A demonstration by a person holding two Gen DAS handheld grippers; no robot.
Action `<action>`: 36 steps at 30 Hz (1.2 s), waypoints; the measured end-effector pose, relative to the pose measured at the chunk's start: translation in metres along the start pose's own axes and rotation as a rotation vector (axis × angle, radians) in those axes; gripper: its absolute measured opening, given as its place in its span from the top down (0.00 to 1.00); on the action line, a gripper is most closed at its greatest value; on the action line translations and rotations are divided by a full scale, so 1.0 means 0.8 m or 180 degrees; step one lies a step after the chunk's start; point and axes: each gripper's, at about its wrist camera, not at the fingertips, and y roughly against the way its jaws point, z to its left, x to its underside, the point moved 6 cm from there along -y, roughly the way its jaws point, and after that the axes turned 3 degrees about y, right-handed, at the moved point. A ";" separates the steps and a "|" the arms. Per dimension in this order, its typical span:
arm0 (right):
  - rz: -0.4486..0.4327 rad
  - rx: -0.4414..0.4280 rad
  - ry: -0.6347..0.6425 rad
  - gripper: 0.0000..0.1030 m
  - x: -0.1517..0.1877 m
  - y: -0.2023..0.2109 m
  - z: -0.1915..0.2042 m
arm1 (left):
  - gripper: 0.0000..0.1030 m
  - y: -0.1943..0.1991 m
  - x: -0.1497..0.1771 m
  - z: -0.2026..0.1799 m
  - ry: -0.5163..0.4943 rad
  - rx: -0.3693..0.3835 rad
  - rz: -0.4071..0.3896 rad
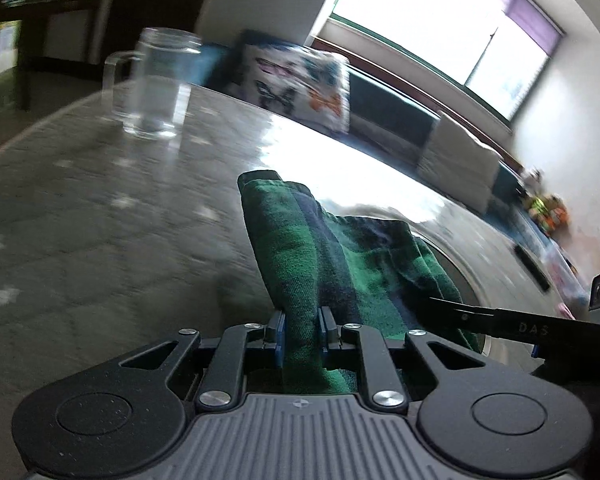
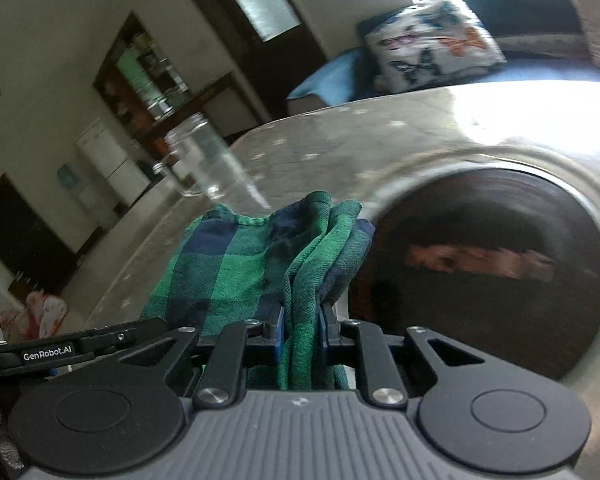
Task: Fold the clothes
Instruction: 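Lift and carry the shirt with both grippers toward the glass mug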
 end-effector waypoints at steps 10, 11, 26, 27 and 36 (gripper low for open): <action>0.0214 -0.0422 0.0269 0.85 -0.042 -0.104 0.077 | 0.83 0.019 -0.045 0.097 0.0323 -0.0446 -0.0222; 0.0232 -0.0452 0.0286 0.85 -0.044 -0.112 0.082 | 0.83 0.019 -0.048 0.103 0.0346 -0.0481 -0.0234; 0.0396 -0.0402 0.0448 0.77 -0.054 -0.173 0.097 | 0.77 0.002 -0.049 0.150 0.0408 -0.0792 -0.0233; 0.0351 -0.0370 0.0499 0.77 -0.056 -0.167 0.098 | 0.74 0.004 -0.047 0.149 0.0402 -0.0791 -0.0242; 0.0226 -0.0552 0.1230 0.77 -0.032 -0.109 0.164 | 0.65 0.039 -0.028 0.117 0.0046 -0.0705 -0.0376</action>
